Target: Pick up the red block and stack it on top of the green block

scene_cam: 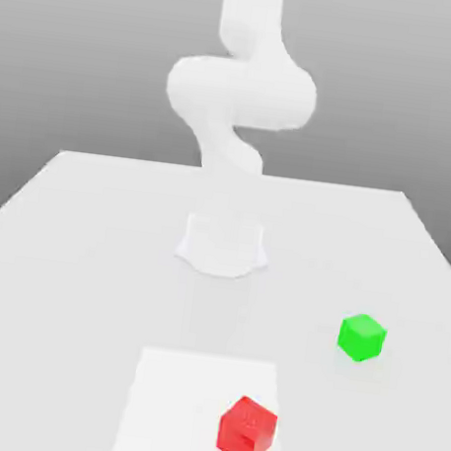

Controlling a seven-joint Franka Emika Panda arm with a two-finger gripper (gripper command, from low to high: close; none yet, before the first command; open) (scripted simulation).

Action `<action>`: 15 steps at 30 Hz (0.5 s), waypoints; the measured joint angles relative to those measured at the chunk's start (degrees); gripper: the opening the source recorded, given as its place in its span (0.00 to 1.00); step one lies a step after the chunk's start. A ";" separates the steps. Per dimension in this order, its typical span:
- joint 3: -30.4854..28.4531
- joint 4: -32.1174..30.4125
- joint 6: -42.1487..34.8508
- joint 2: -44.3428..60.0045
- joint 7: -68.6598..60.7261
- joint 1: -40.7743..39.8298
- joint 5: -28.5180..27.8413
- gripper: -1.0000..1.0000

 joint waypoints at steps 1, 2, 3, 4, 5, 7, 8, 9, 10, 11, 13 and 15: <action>-0.91 -0.55 0.92 2.26 -2.30 1.24 0.45 0.50; -1.74 -1.08 1.81 4.43 -4.53 2.38 0.92 0.50; -2.52 -1.60 2.67 6.57 -6.74 3.46 1.40 0.50; -3.25 -2.11 3.53 8.68 -8.93 4.48 1.90 0.50; -3.68 -2.62 4.36 10.79 -11.24 5.19 2.58 0.50; -4.91 -3.63 6.05 15.00 -15.65 7.03 3.64 0.50; -5.41 -4.14 6.89 17.10 -17.85 7.85 4.18 0.50; -5.86 -4.64 7.73 19.20 -20.05 8.63 4.71 0.50; -6.29 -5.15 8.57 21.30 -22.20 9.39 5.19 0.50; -6.59 -5.65 9.41 23.39 -24.39 10.02 5.70 0.50; -7.08 -6.66 11.09 27.57 -28.64 11.19 6.54 0.50; -7.00 -7.68 12.79 31.73 -32.75 11.79 7.23 0.50</action>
